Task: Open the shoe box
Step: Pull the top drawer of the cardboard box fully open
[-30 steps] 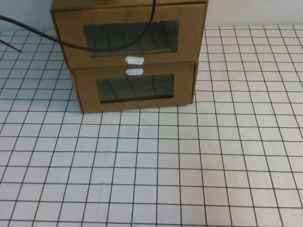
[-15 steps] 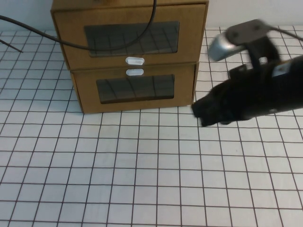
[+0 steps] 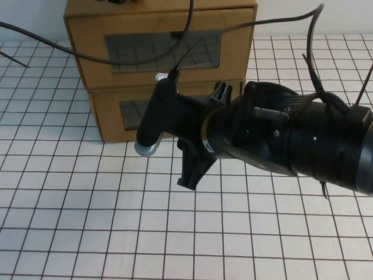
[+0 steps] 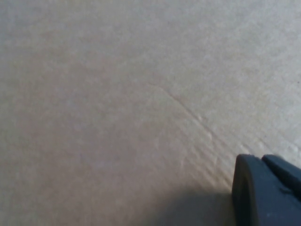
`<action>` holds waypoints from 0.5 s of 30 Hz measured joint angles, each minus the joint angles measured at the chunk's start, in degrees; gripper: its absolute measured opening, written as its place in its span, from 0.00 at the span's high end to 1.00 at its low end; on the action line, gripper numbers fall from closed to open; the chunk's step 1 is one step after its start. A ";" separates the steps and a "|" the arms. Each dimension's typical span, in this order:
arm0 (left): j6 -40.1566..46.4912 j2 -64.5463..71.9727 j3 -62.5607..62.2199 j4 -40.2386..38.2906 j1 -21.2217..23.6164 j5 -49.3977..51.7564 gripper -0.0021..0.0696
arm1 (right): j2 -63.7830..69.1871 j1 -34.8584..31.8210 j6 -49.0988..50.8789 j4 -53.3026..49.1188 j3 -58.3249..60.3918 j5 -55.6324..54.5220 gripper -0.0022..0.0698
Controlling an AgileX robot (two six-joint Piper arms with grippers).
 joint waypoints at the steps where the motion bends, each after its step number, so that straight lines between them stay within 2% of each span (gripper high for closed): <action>1: -0.12 0.00 0.00 0.00 0.00 0.03 0.97 | 0.12 0.00 0.34 -2.52 0.00 -1.16 0.91; 7: -0.35 0.00 0.00 0.00 0.00 0.57 0.97 | 0.35 0.00 7.34 -14.04 -0.21 -8.77 0.65; 10: -0.35 0.00 0.00 0.00 0.00 0.88 0.97 | 0.38 -0.60 11.80 -19.41 -0.42 -10.92 0.61; 15: -0.35 0.00 -0.21 0.00 0.00 1.38 0.97 | 1.62 -2.23 13.74 -26.11 -0.42 -14.13 0.61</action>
